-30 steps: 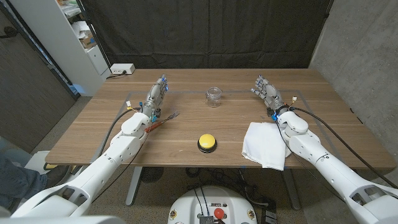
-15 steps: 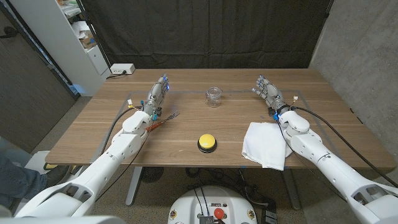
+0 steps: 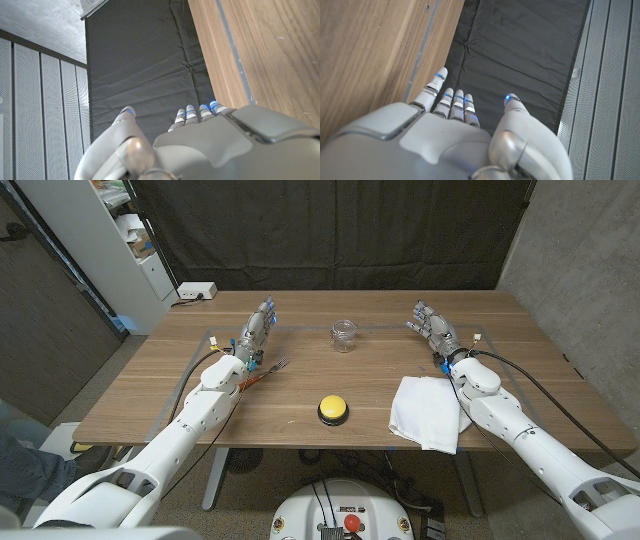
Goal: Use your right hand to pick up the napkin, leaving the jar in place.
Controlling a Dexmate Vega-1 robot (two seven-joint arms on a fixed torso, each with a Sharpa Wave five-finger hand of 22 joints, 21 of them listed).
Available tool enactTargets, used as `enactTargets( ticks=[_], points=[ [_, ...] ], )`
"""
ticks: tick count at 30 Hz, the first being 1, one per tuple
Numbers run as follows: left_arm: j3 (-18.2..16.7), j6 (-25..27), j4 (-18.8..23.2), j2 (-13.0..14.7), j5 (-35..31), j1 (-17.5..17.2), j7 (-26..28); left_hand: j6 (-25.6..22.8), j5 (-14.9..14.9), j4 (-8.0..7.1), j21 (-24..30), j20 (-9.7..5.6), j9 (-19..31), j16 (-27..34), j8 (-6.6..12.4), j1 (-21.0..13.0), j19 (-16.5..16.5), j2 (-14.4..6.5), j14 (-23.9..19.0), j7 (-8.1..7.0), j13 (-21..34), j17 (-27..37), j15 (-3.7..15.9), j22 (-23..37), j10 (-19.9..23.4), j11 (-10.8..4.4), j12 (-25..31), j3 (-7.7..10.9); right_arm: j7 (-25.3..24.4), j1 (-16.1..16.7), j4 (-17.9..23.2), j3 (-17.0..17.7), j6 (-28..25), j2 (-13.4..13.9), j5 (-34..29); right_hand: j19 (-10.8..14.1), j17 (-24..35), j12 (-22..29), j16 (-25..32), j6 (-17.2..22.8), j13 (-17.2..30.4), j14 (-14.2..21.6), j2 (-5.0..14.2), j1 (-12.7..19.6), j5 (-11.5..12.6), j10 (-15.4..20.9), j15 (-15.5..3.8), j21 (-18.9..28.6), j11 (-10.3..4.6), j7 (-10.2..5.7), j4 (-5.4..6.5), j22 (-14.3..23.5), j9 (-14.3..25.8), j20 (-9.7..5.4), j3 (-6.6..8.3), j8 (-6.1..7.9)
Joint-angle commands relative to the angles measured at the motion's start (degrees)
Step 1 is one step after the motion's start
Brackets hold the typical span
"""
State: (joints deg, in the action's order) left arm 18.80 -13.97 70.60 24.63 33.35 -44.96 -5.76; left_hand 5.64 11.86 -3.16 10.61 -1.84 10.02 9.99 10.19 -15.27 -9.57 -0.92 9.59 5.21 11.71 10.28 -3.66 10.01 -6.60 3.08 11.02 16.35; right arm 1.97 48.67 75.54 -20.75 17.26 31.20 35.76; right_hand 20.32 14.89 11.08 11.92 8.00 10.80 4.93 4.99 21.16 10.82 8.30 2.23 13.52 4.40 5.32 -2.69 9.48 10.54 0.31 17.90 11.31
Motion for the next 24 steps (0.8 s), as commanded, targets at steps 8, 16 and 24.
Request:
enactTargets(
  ticks=[8, 16, 24],
  points=[
    [-0.54, -0.18, -1.42, -1.26, -0.78, 0.86, -1.49, 0.15, 0.13, 0.41, 0.39, 0.18, 0.11, 0.58, 0.47, -0.64, -1.9, -0.28, 1.4, 0.15, 0.01, 0.05, -0.27, 0.19, -0.53, 0.17, 0.48, 0.17, 0.31, 2.52, 3.09, 1.34, 2.76, 1.64, -0.09, 0.56, -0.08, 0.26, 0.32, 0.41, 0.09, 0.39, 0.11, 0.61, 0.28, 0.51, -0.42, -0.2, -0.17, -0.5, -0.42, 0.16, 0.16, -0.25, 0.01, 0.13],
    [-0.84, 0.22, -0.97, -1.05, -0.97, 0.73, -1.31, 0.15, 0.1, 0.51, 0.39, 0.21, 0.11, 0.56, 0.47, -0.69, -1.98, -0.36, 1.5, 0.16, -0.08, 0.05, -0.33, 0.19, -0.62, 0.27, 0.47, 0.17, 0.68, 3.54, 4.26, 1.78, 3.5, 2.16, 0.24, 0.6, -0.17, 0.28, 0.32, 0.54, 0.09, 0.4, 0.15, 0.67, 0.28, 0.6, -0.44, -0.34, -0.25, -0.59, -0.53, 0.16, 0.17, -0.28, -0.04, 0.16],
    [-0.62, 0.75, -0.62, -1.0, -1.3, 0.99, -1.43, 0.14, 0.07, 0.6, 0.39, 0.33, 0.12, 0.58, 0.48, -0.75, -2.04, -0.44, 1.49, 0.19, -0.16, 0.05, -0.26, 0.19, -0.66, 0.23, 0.48, 0.18, 1.38, 4.91, 5.32, 2.48, 4.92, 3.1, 0.42, 0.66, -0.24, 0.27, 0.34, 0.69, 0.09, 0.48, 0.15, 0.71, 0.28, 0.61, -0.41, -0.44, -0.31, -0.64, -0.62, 0.17, 0.18, -0.22, -0.11, 0.19]
  ],
)
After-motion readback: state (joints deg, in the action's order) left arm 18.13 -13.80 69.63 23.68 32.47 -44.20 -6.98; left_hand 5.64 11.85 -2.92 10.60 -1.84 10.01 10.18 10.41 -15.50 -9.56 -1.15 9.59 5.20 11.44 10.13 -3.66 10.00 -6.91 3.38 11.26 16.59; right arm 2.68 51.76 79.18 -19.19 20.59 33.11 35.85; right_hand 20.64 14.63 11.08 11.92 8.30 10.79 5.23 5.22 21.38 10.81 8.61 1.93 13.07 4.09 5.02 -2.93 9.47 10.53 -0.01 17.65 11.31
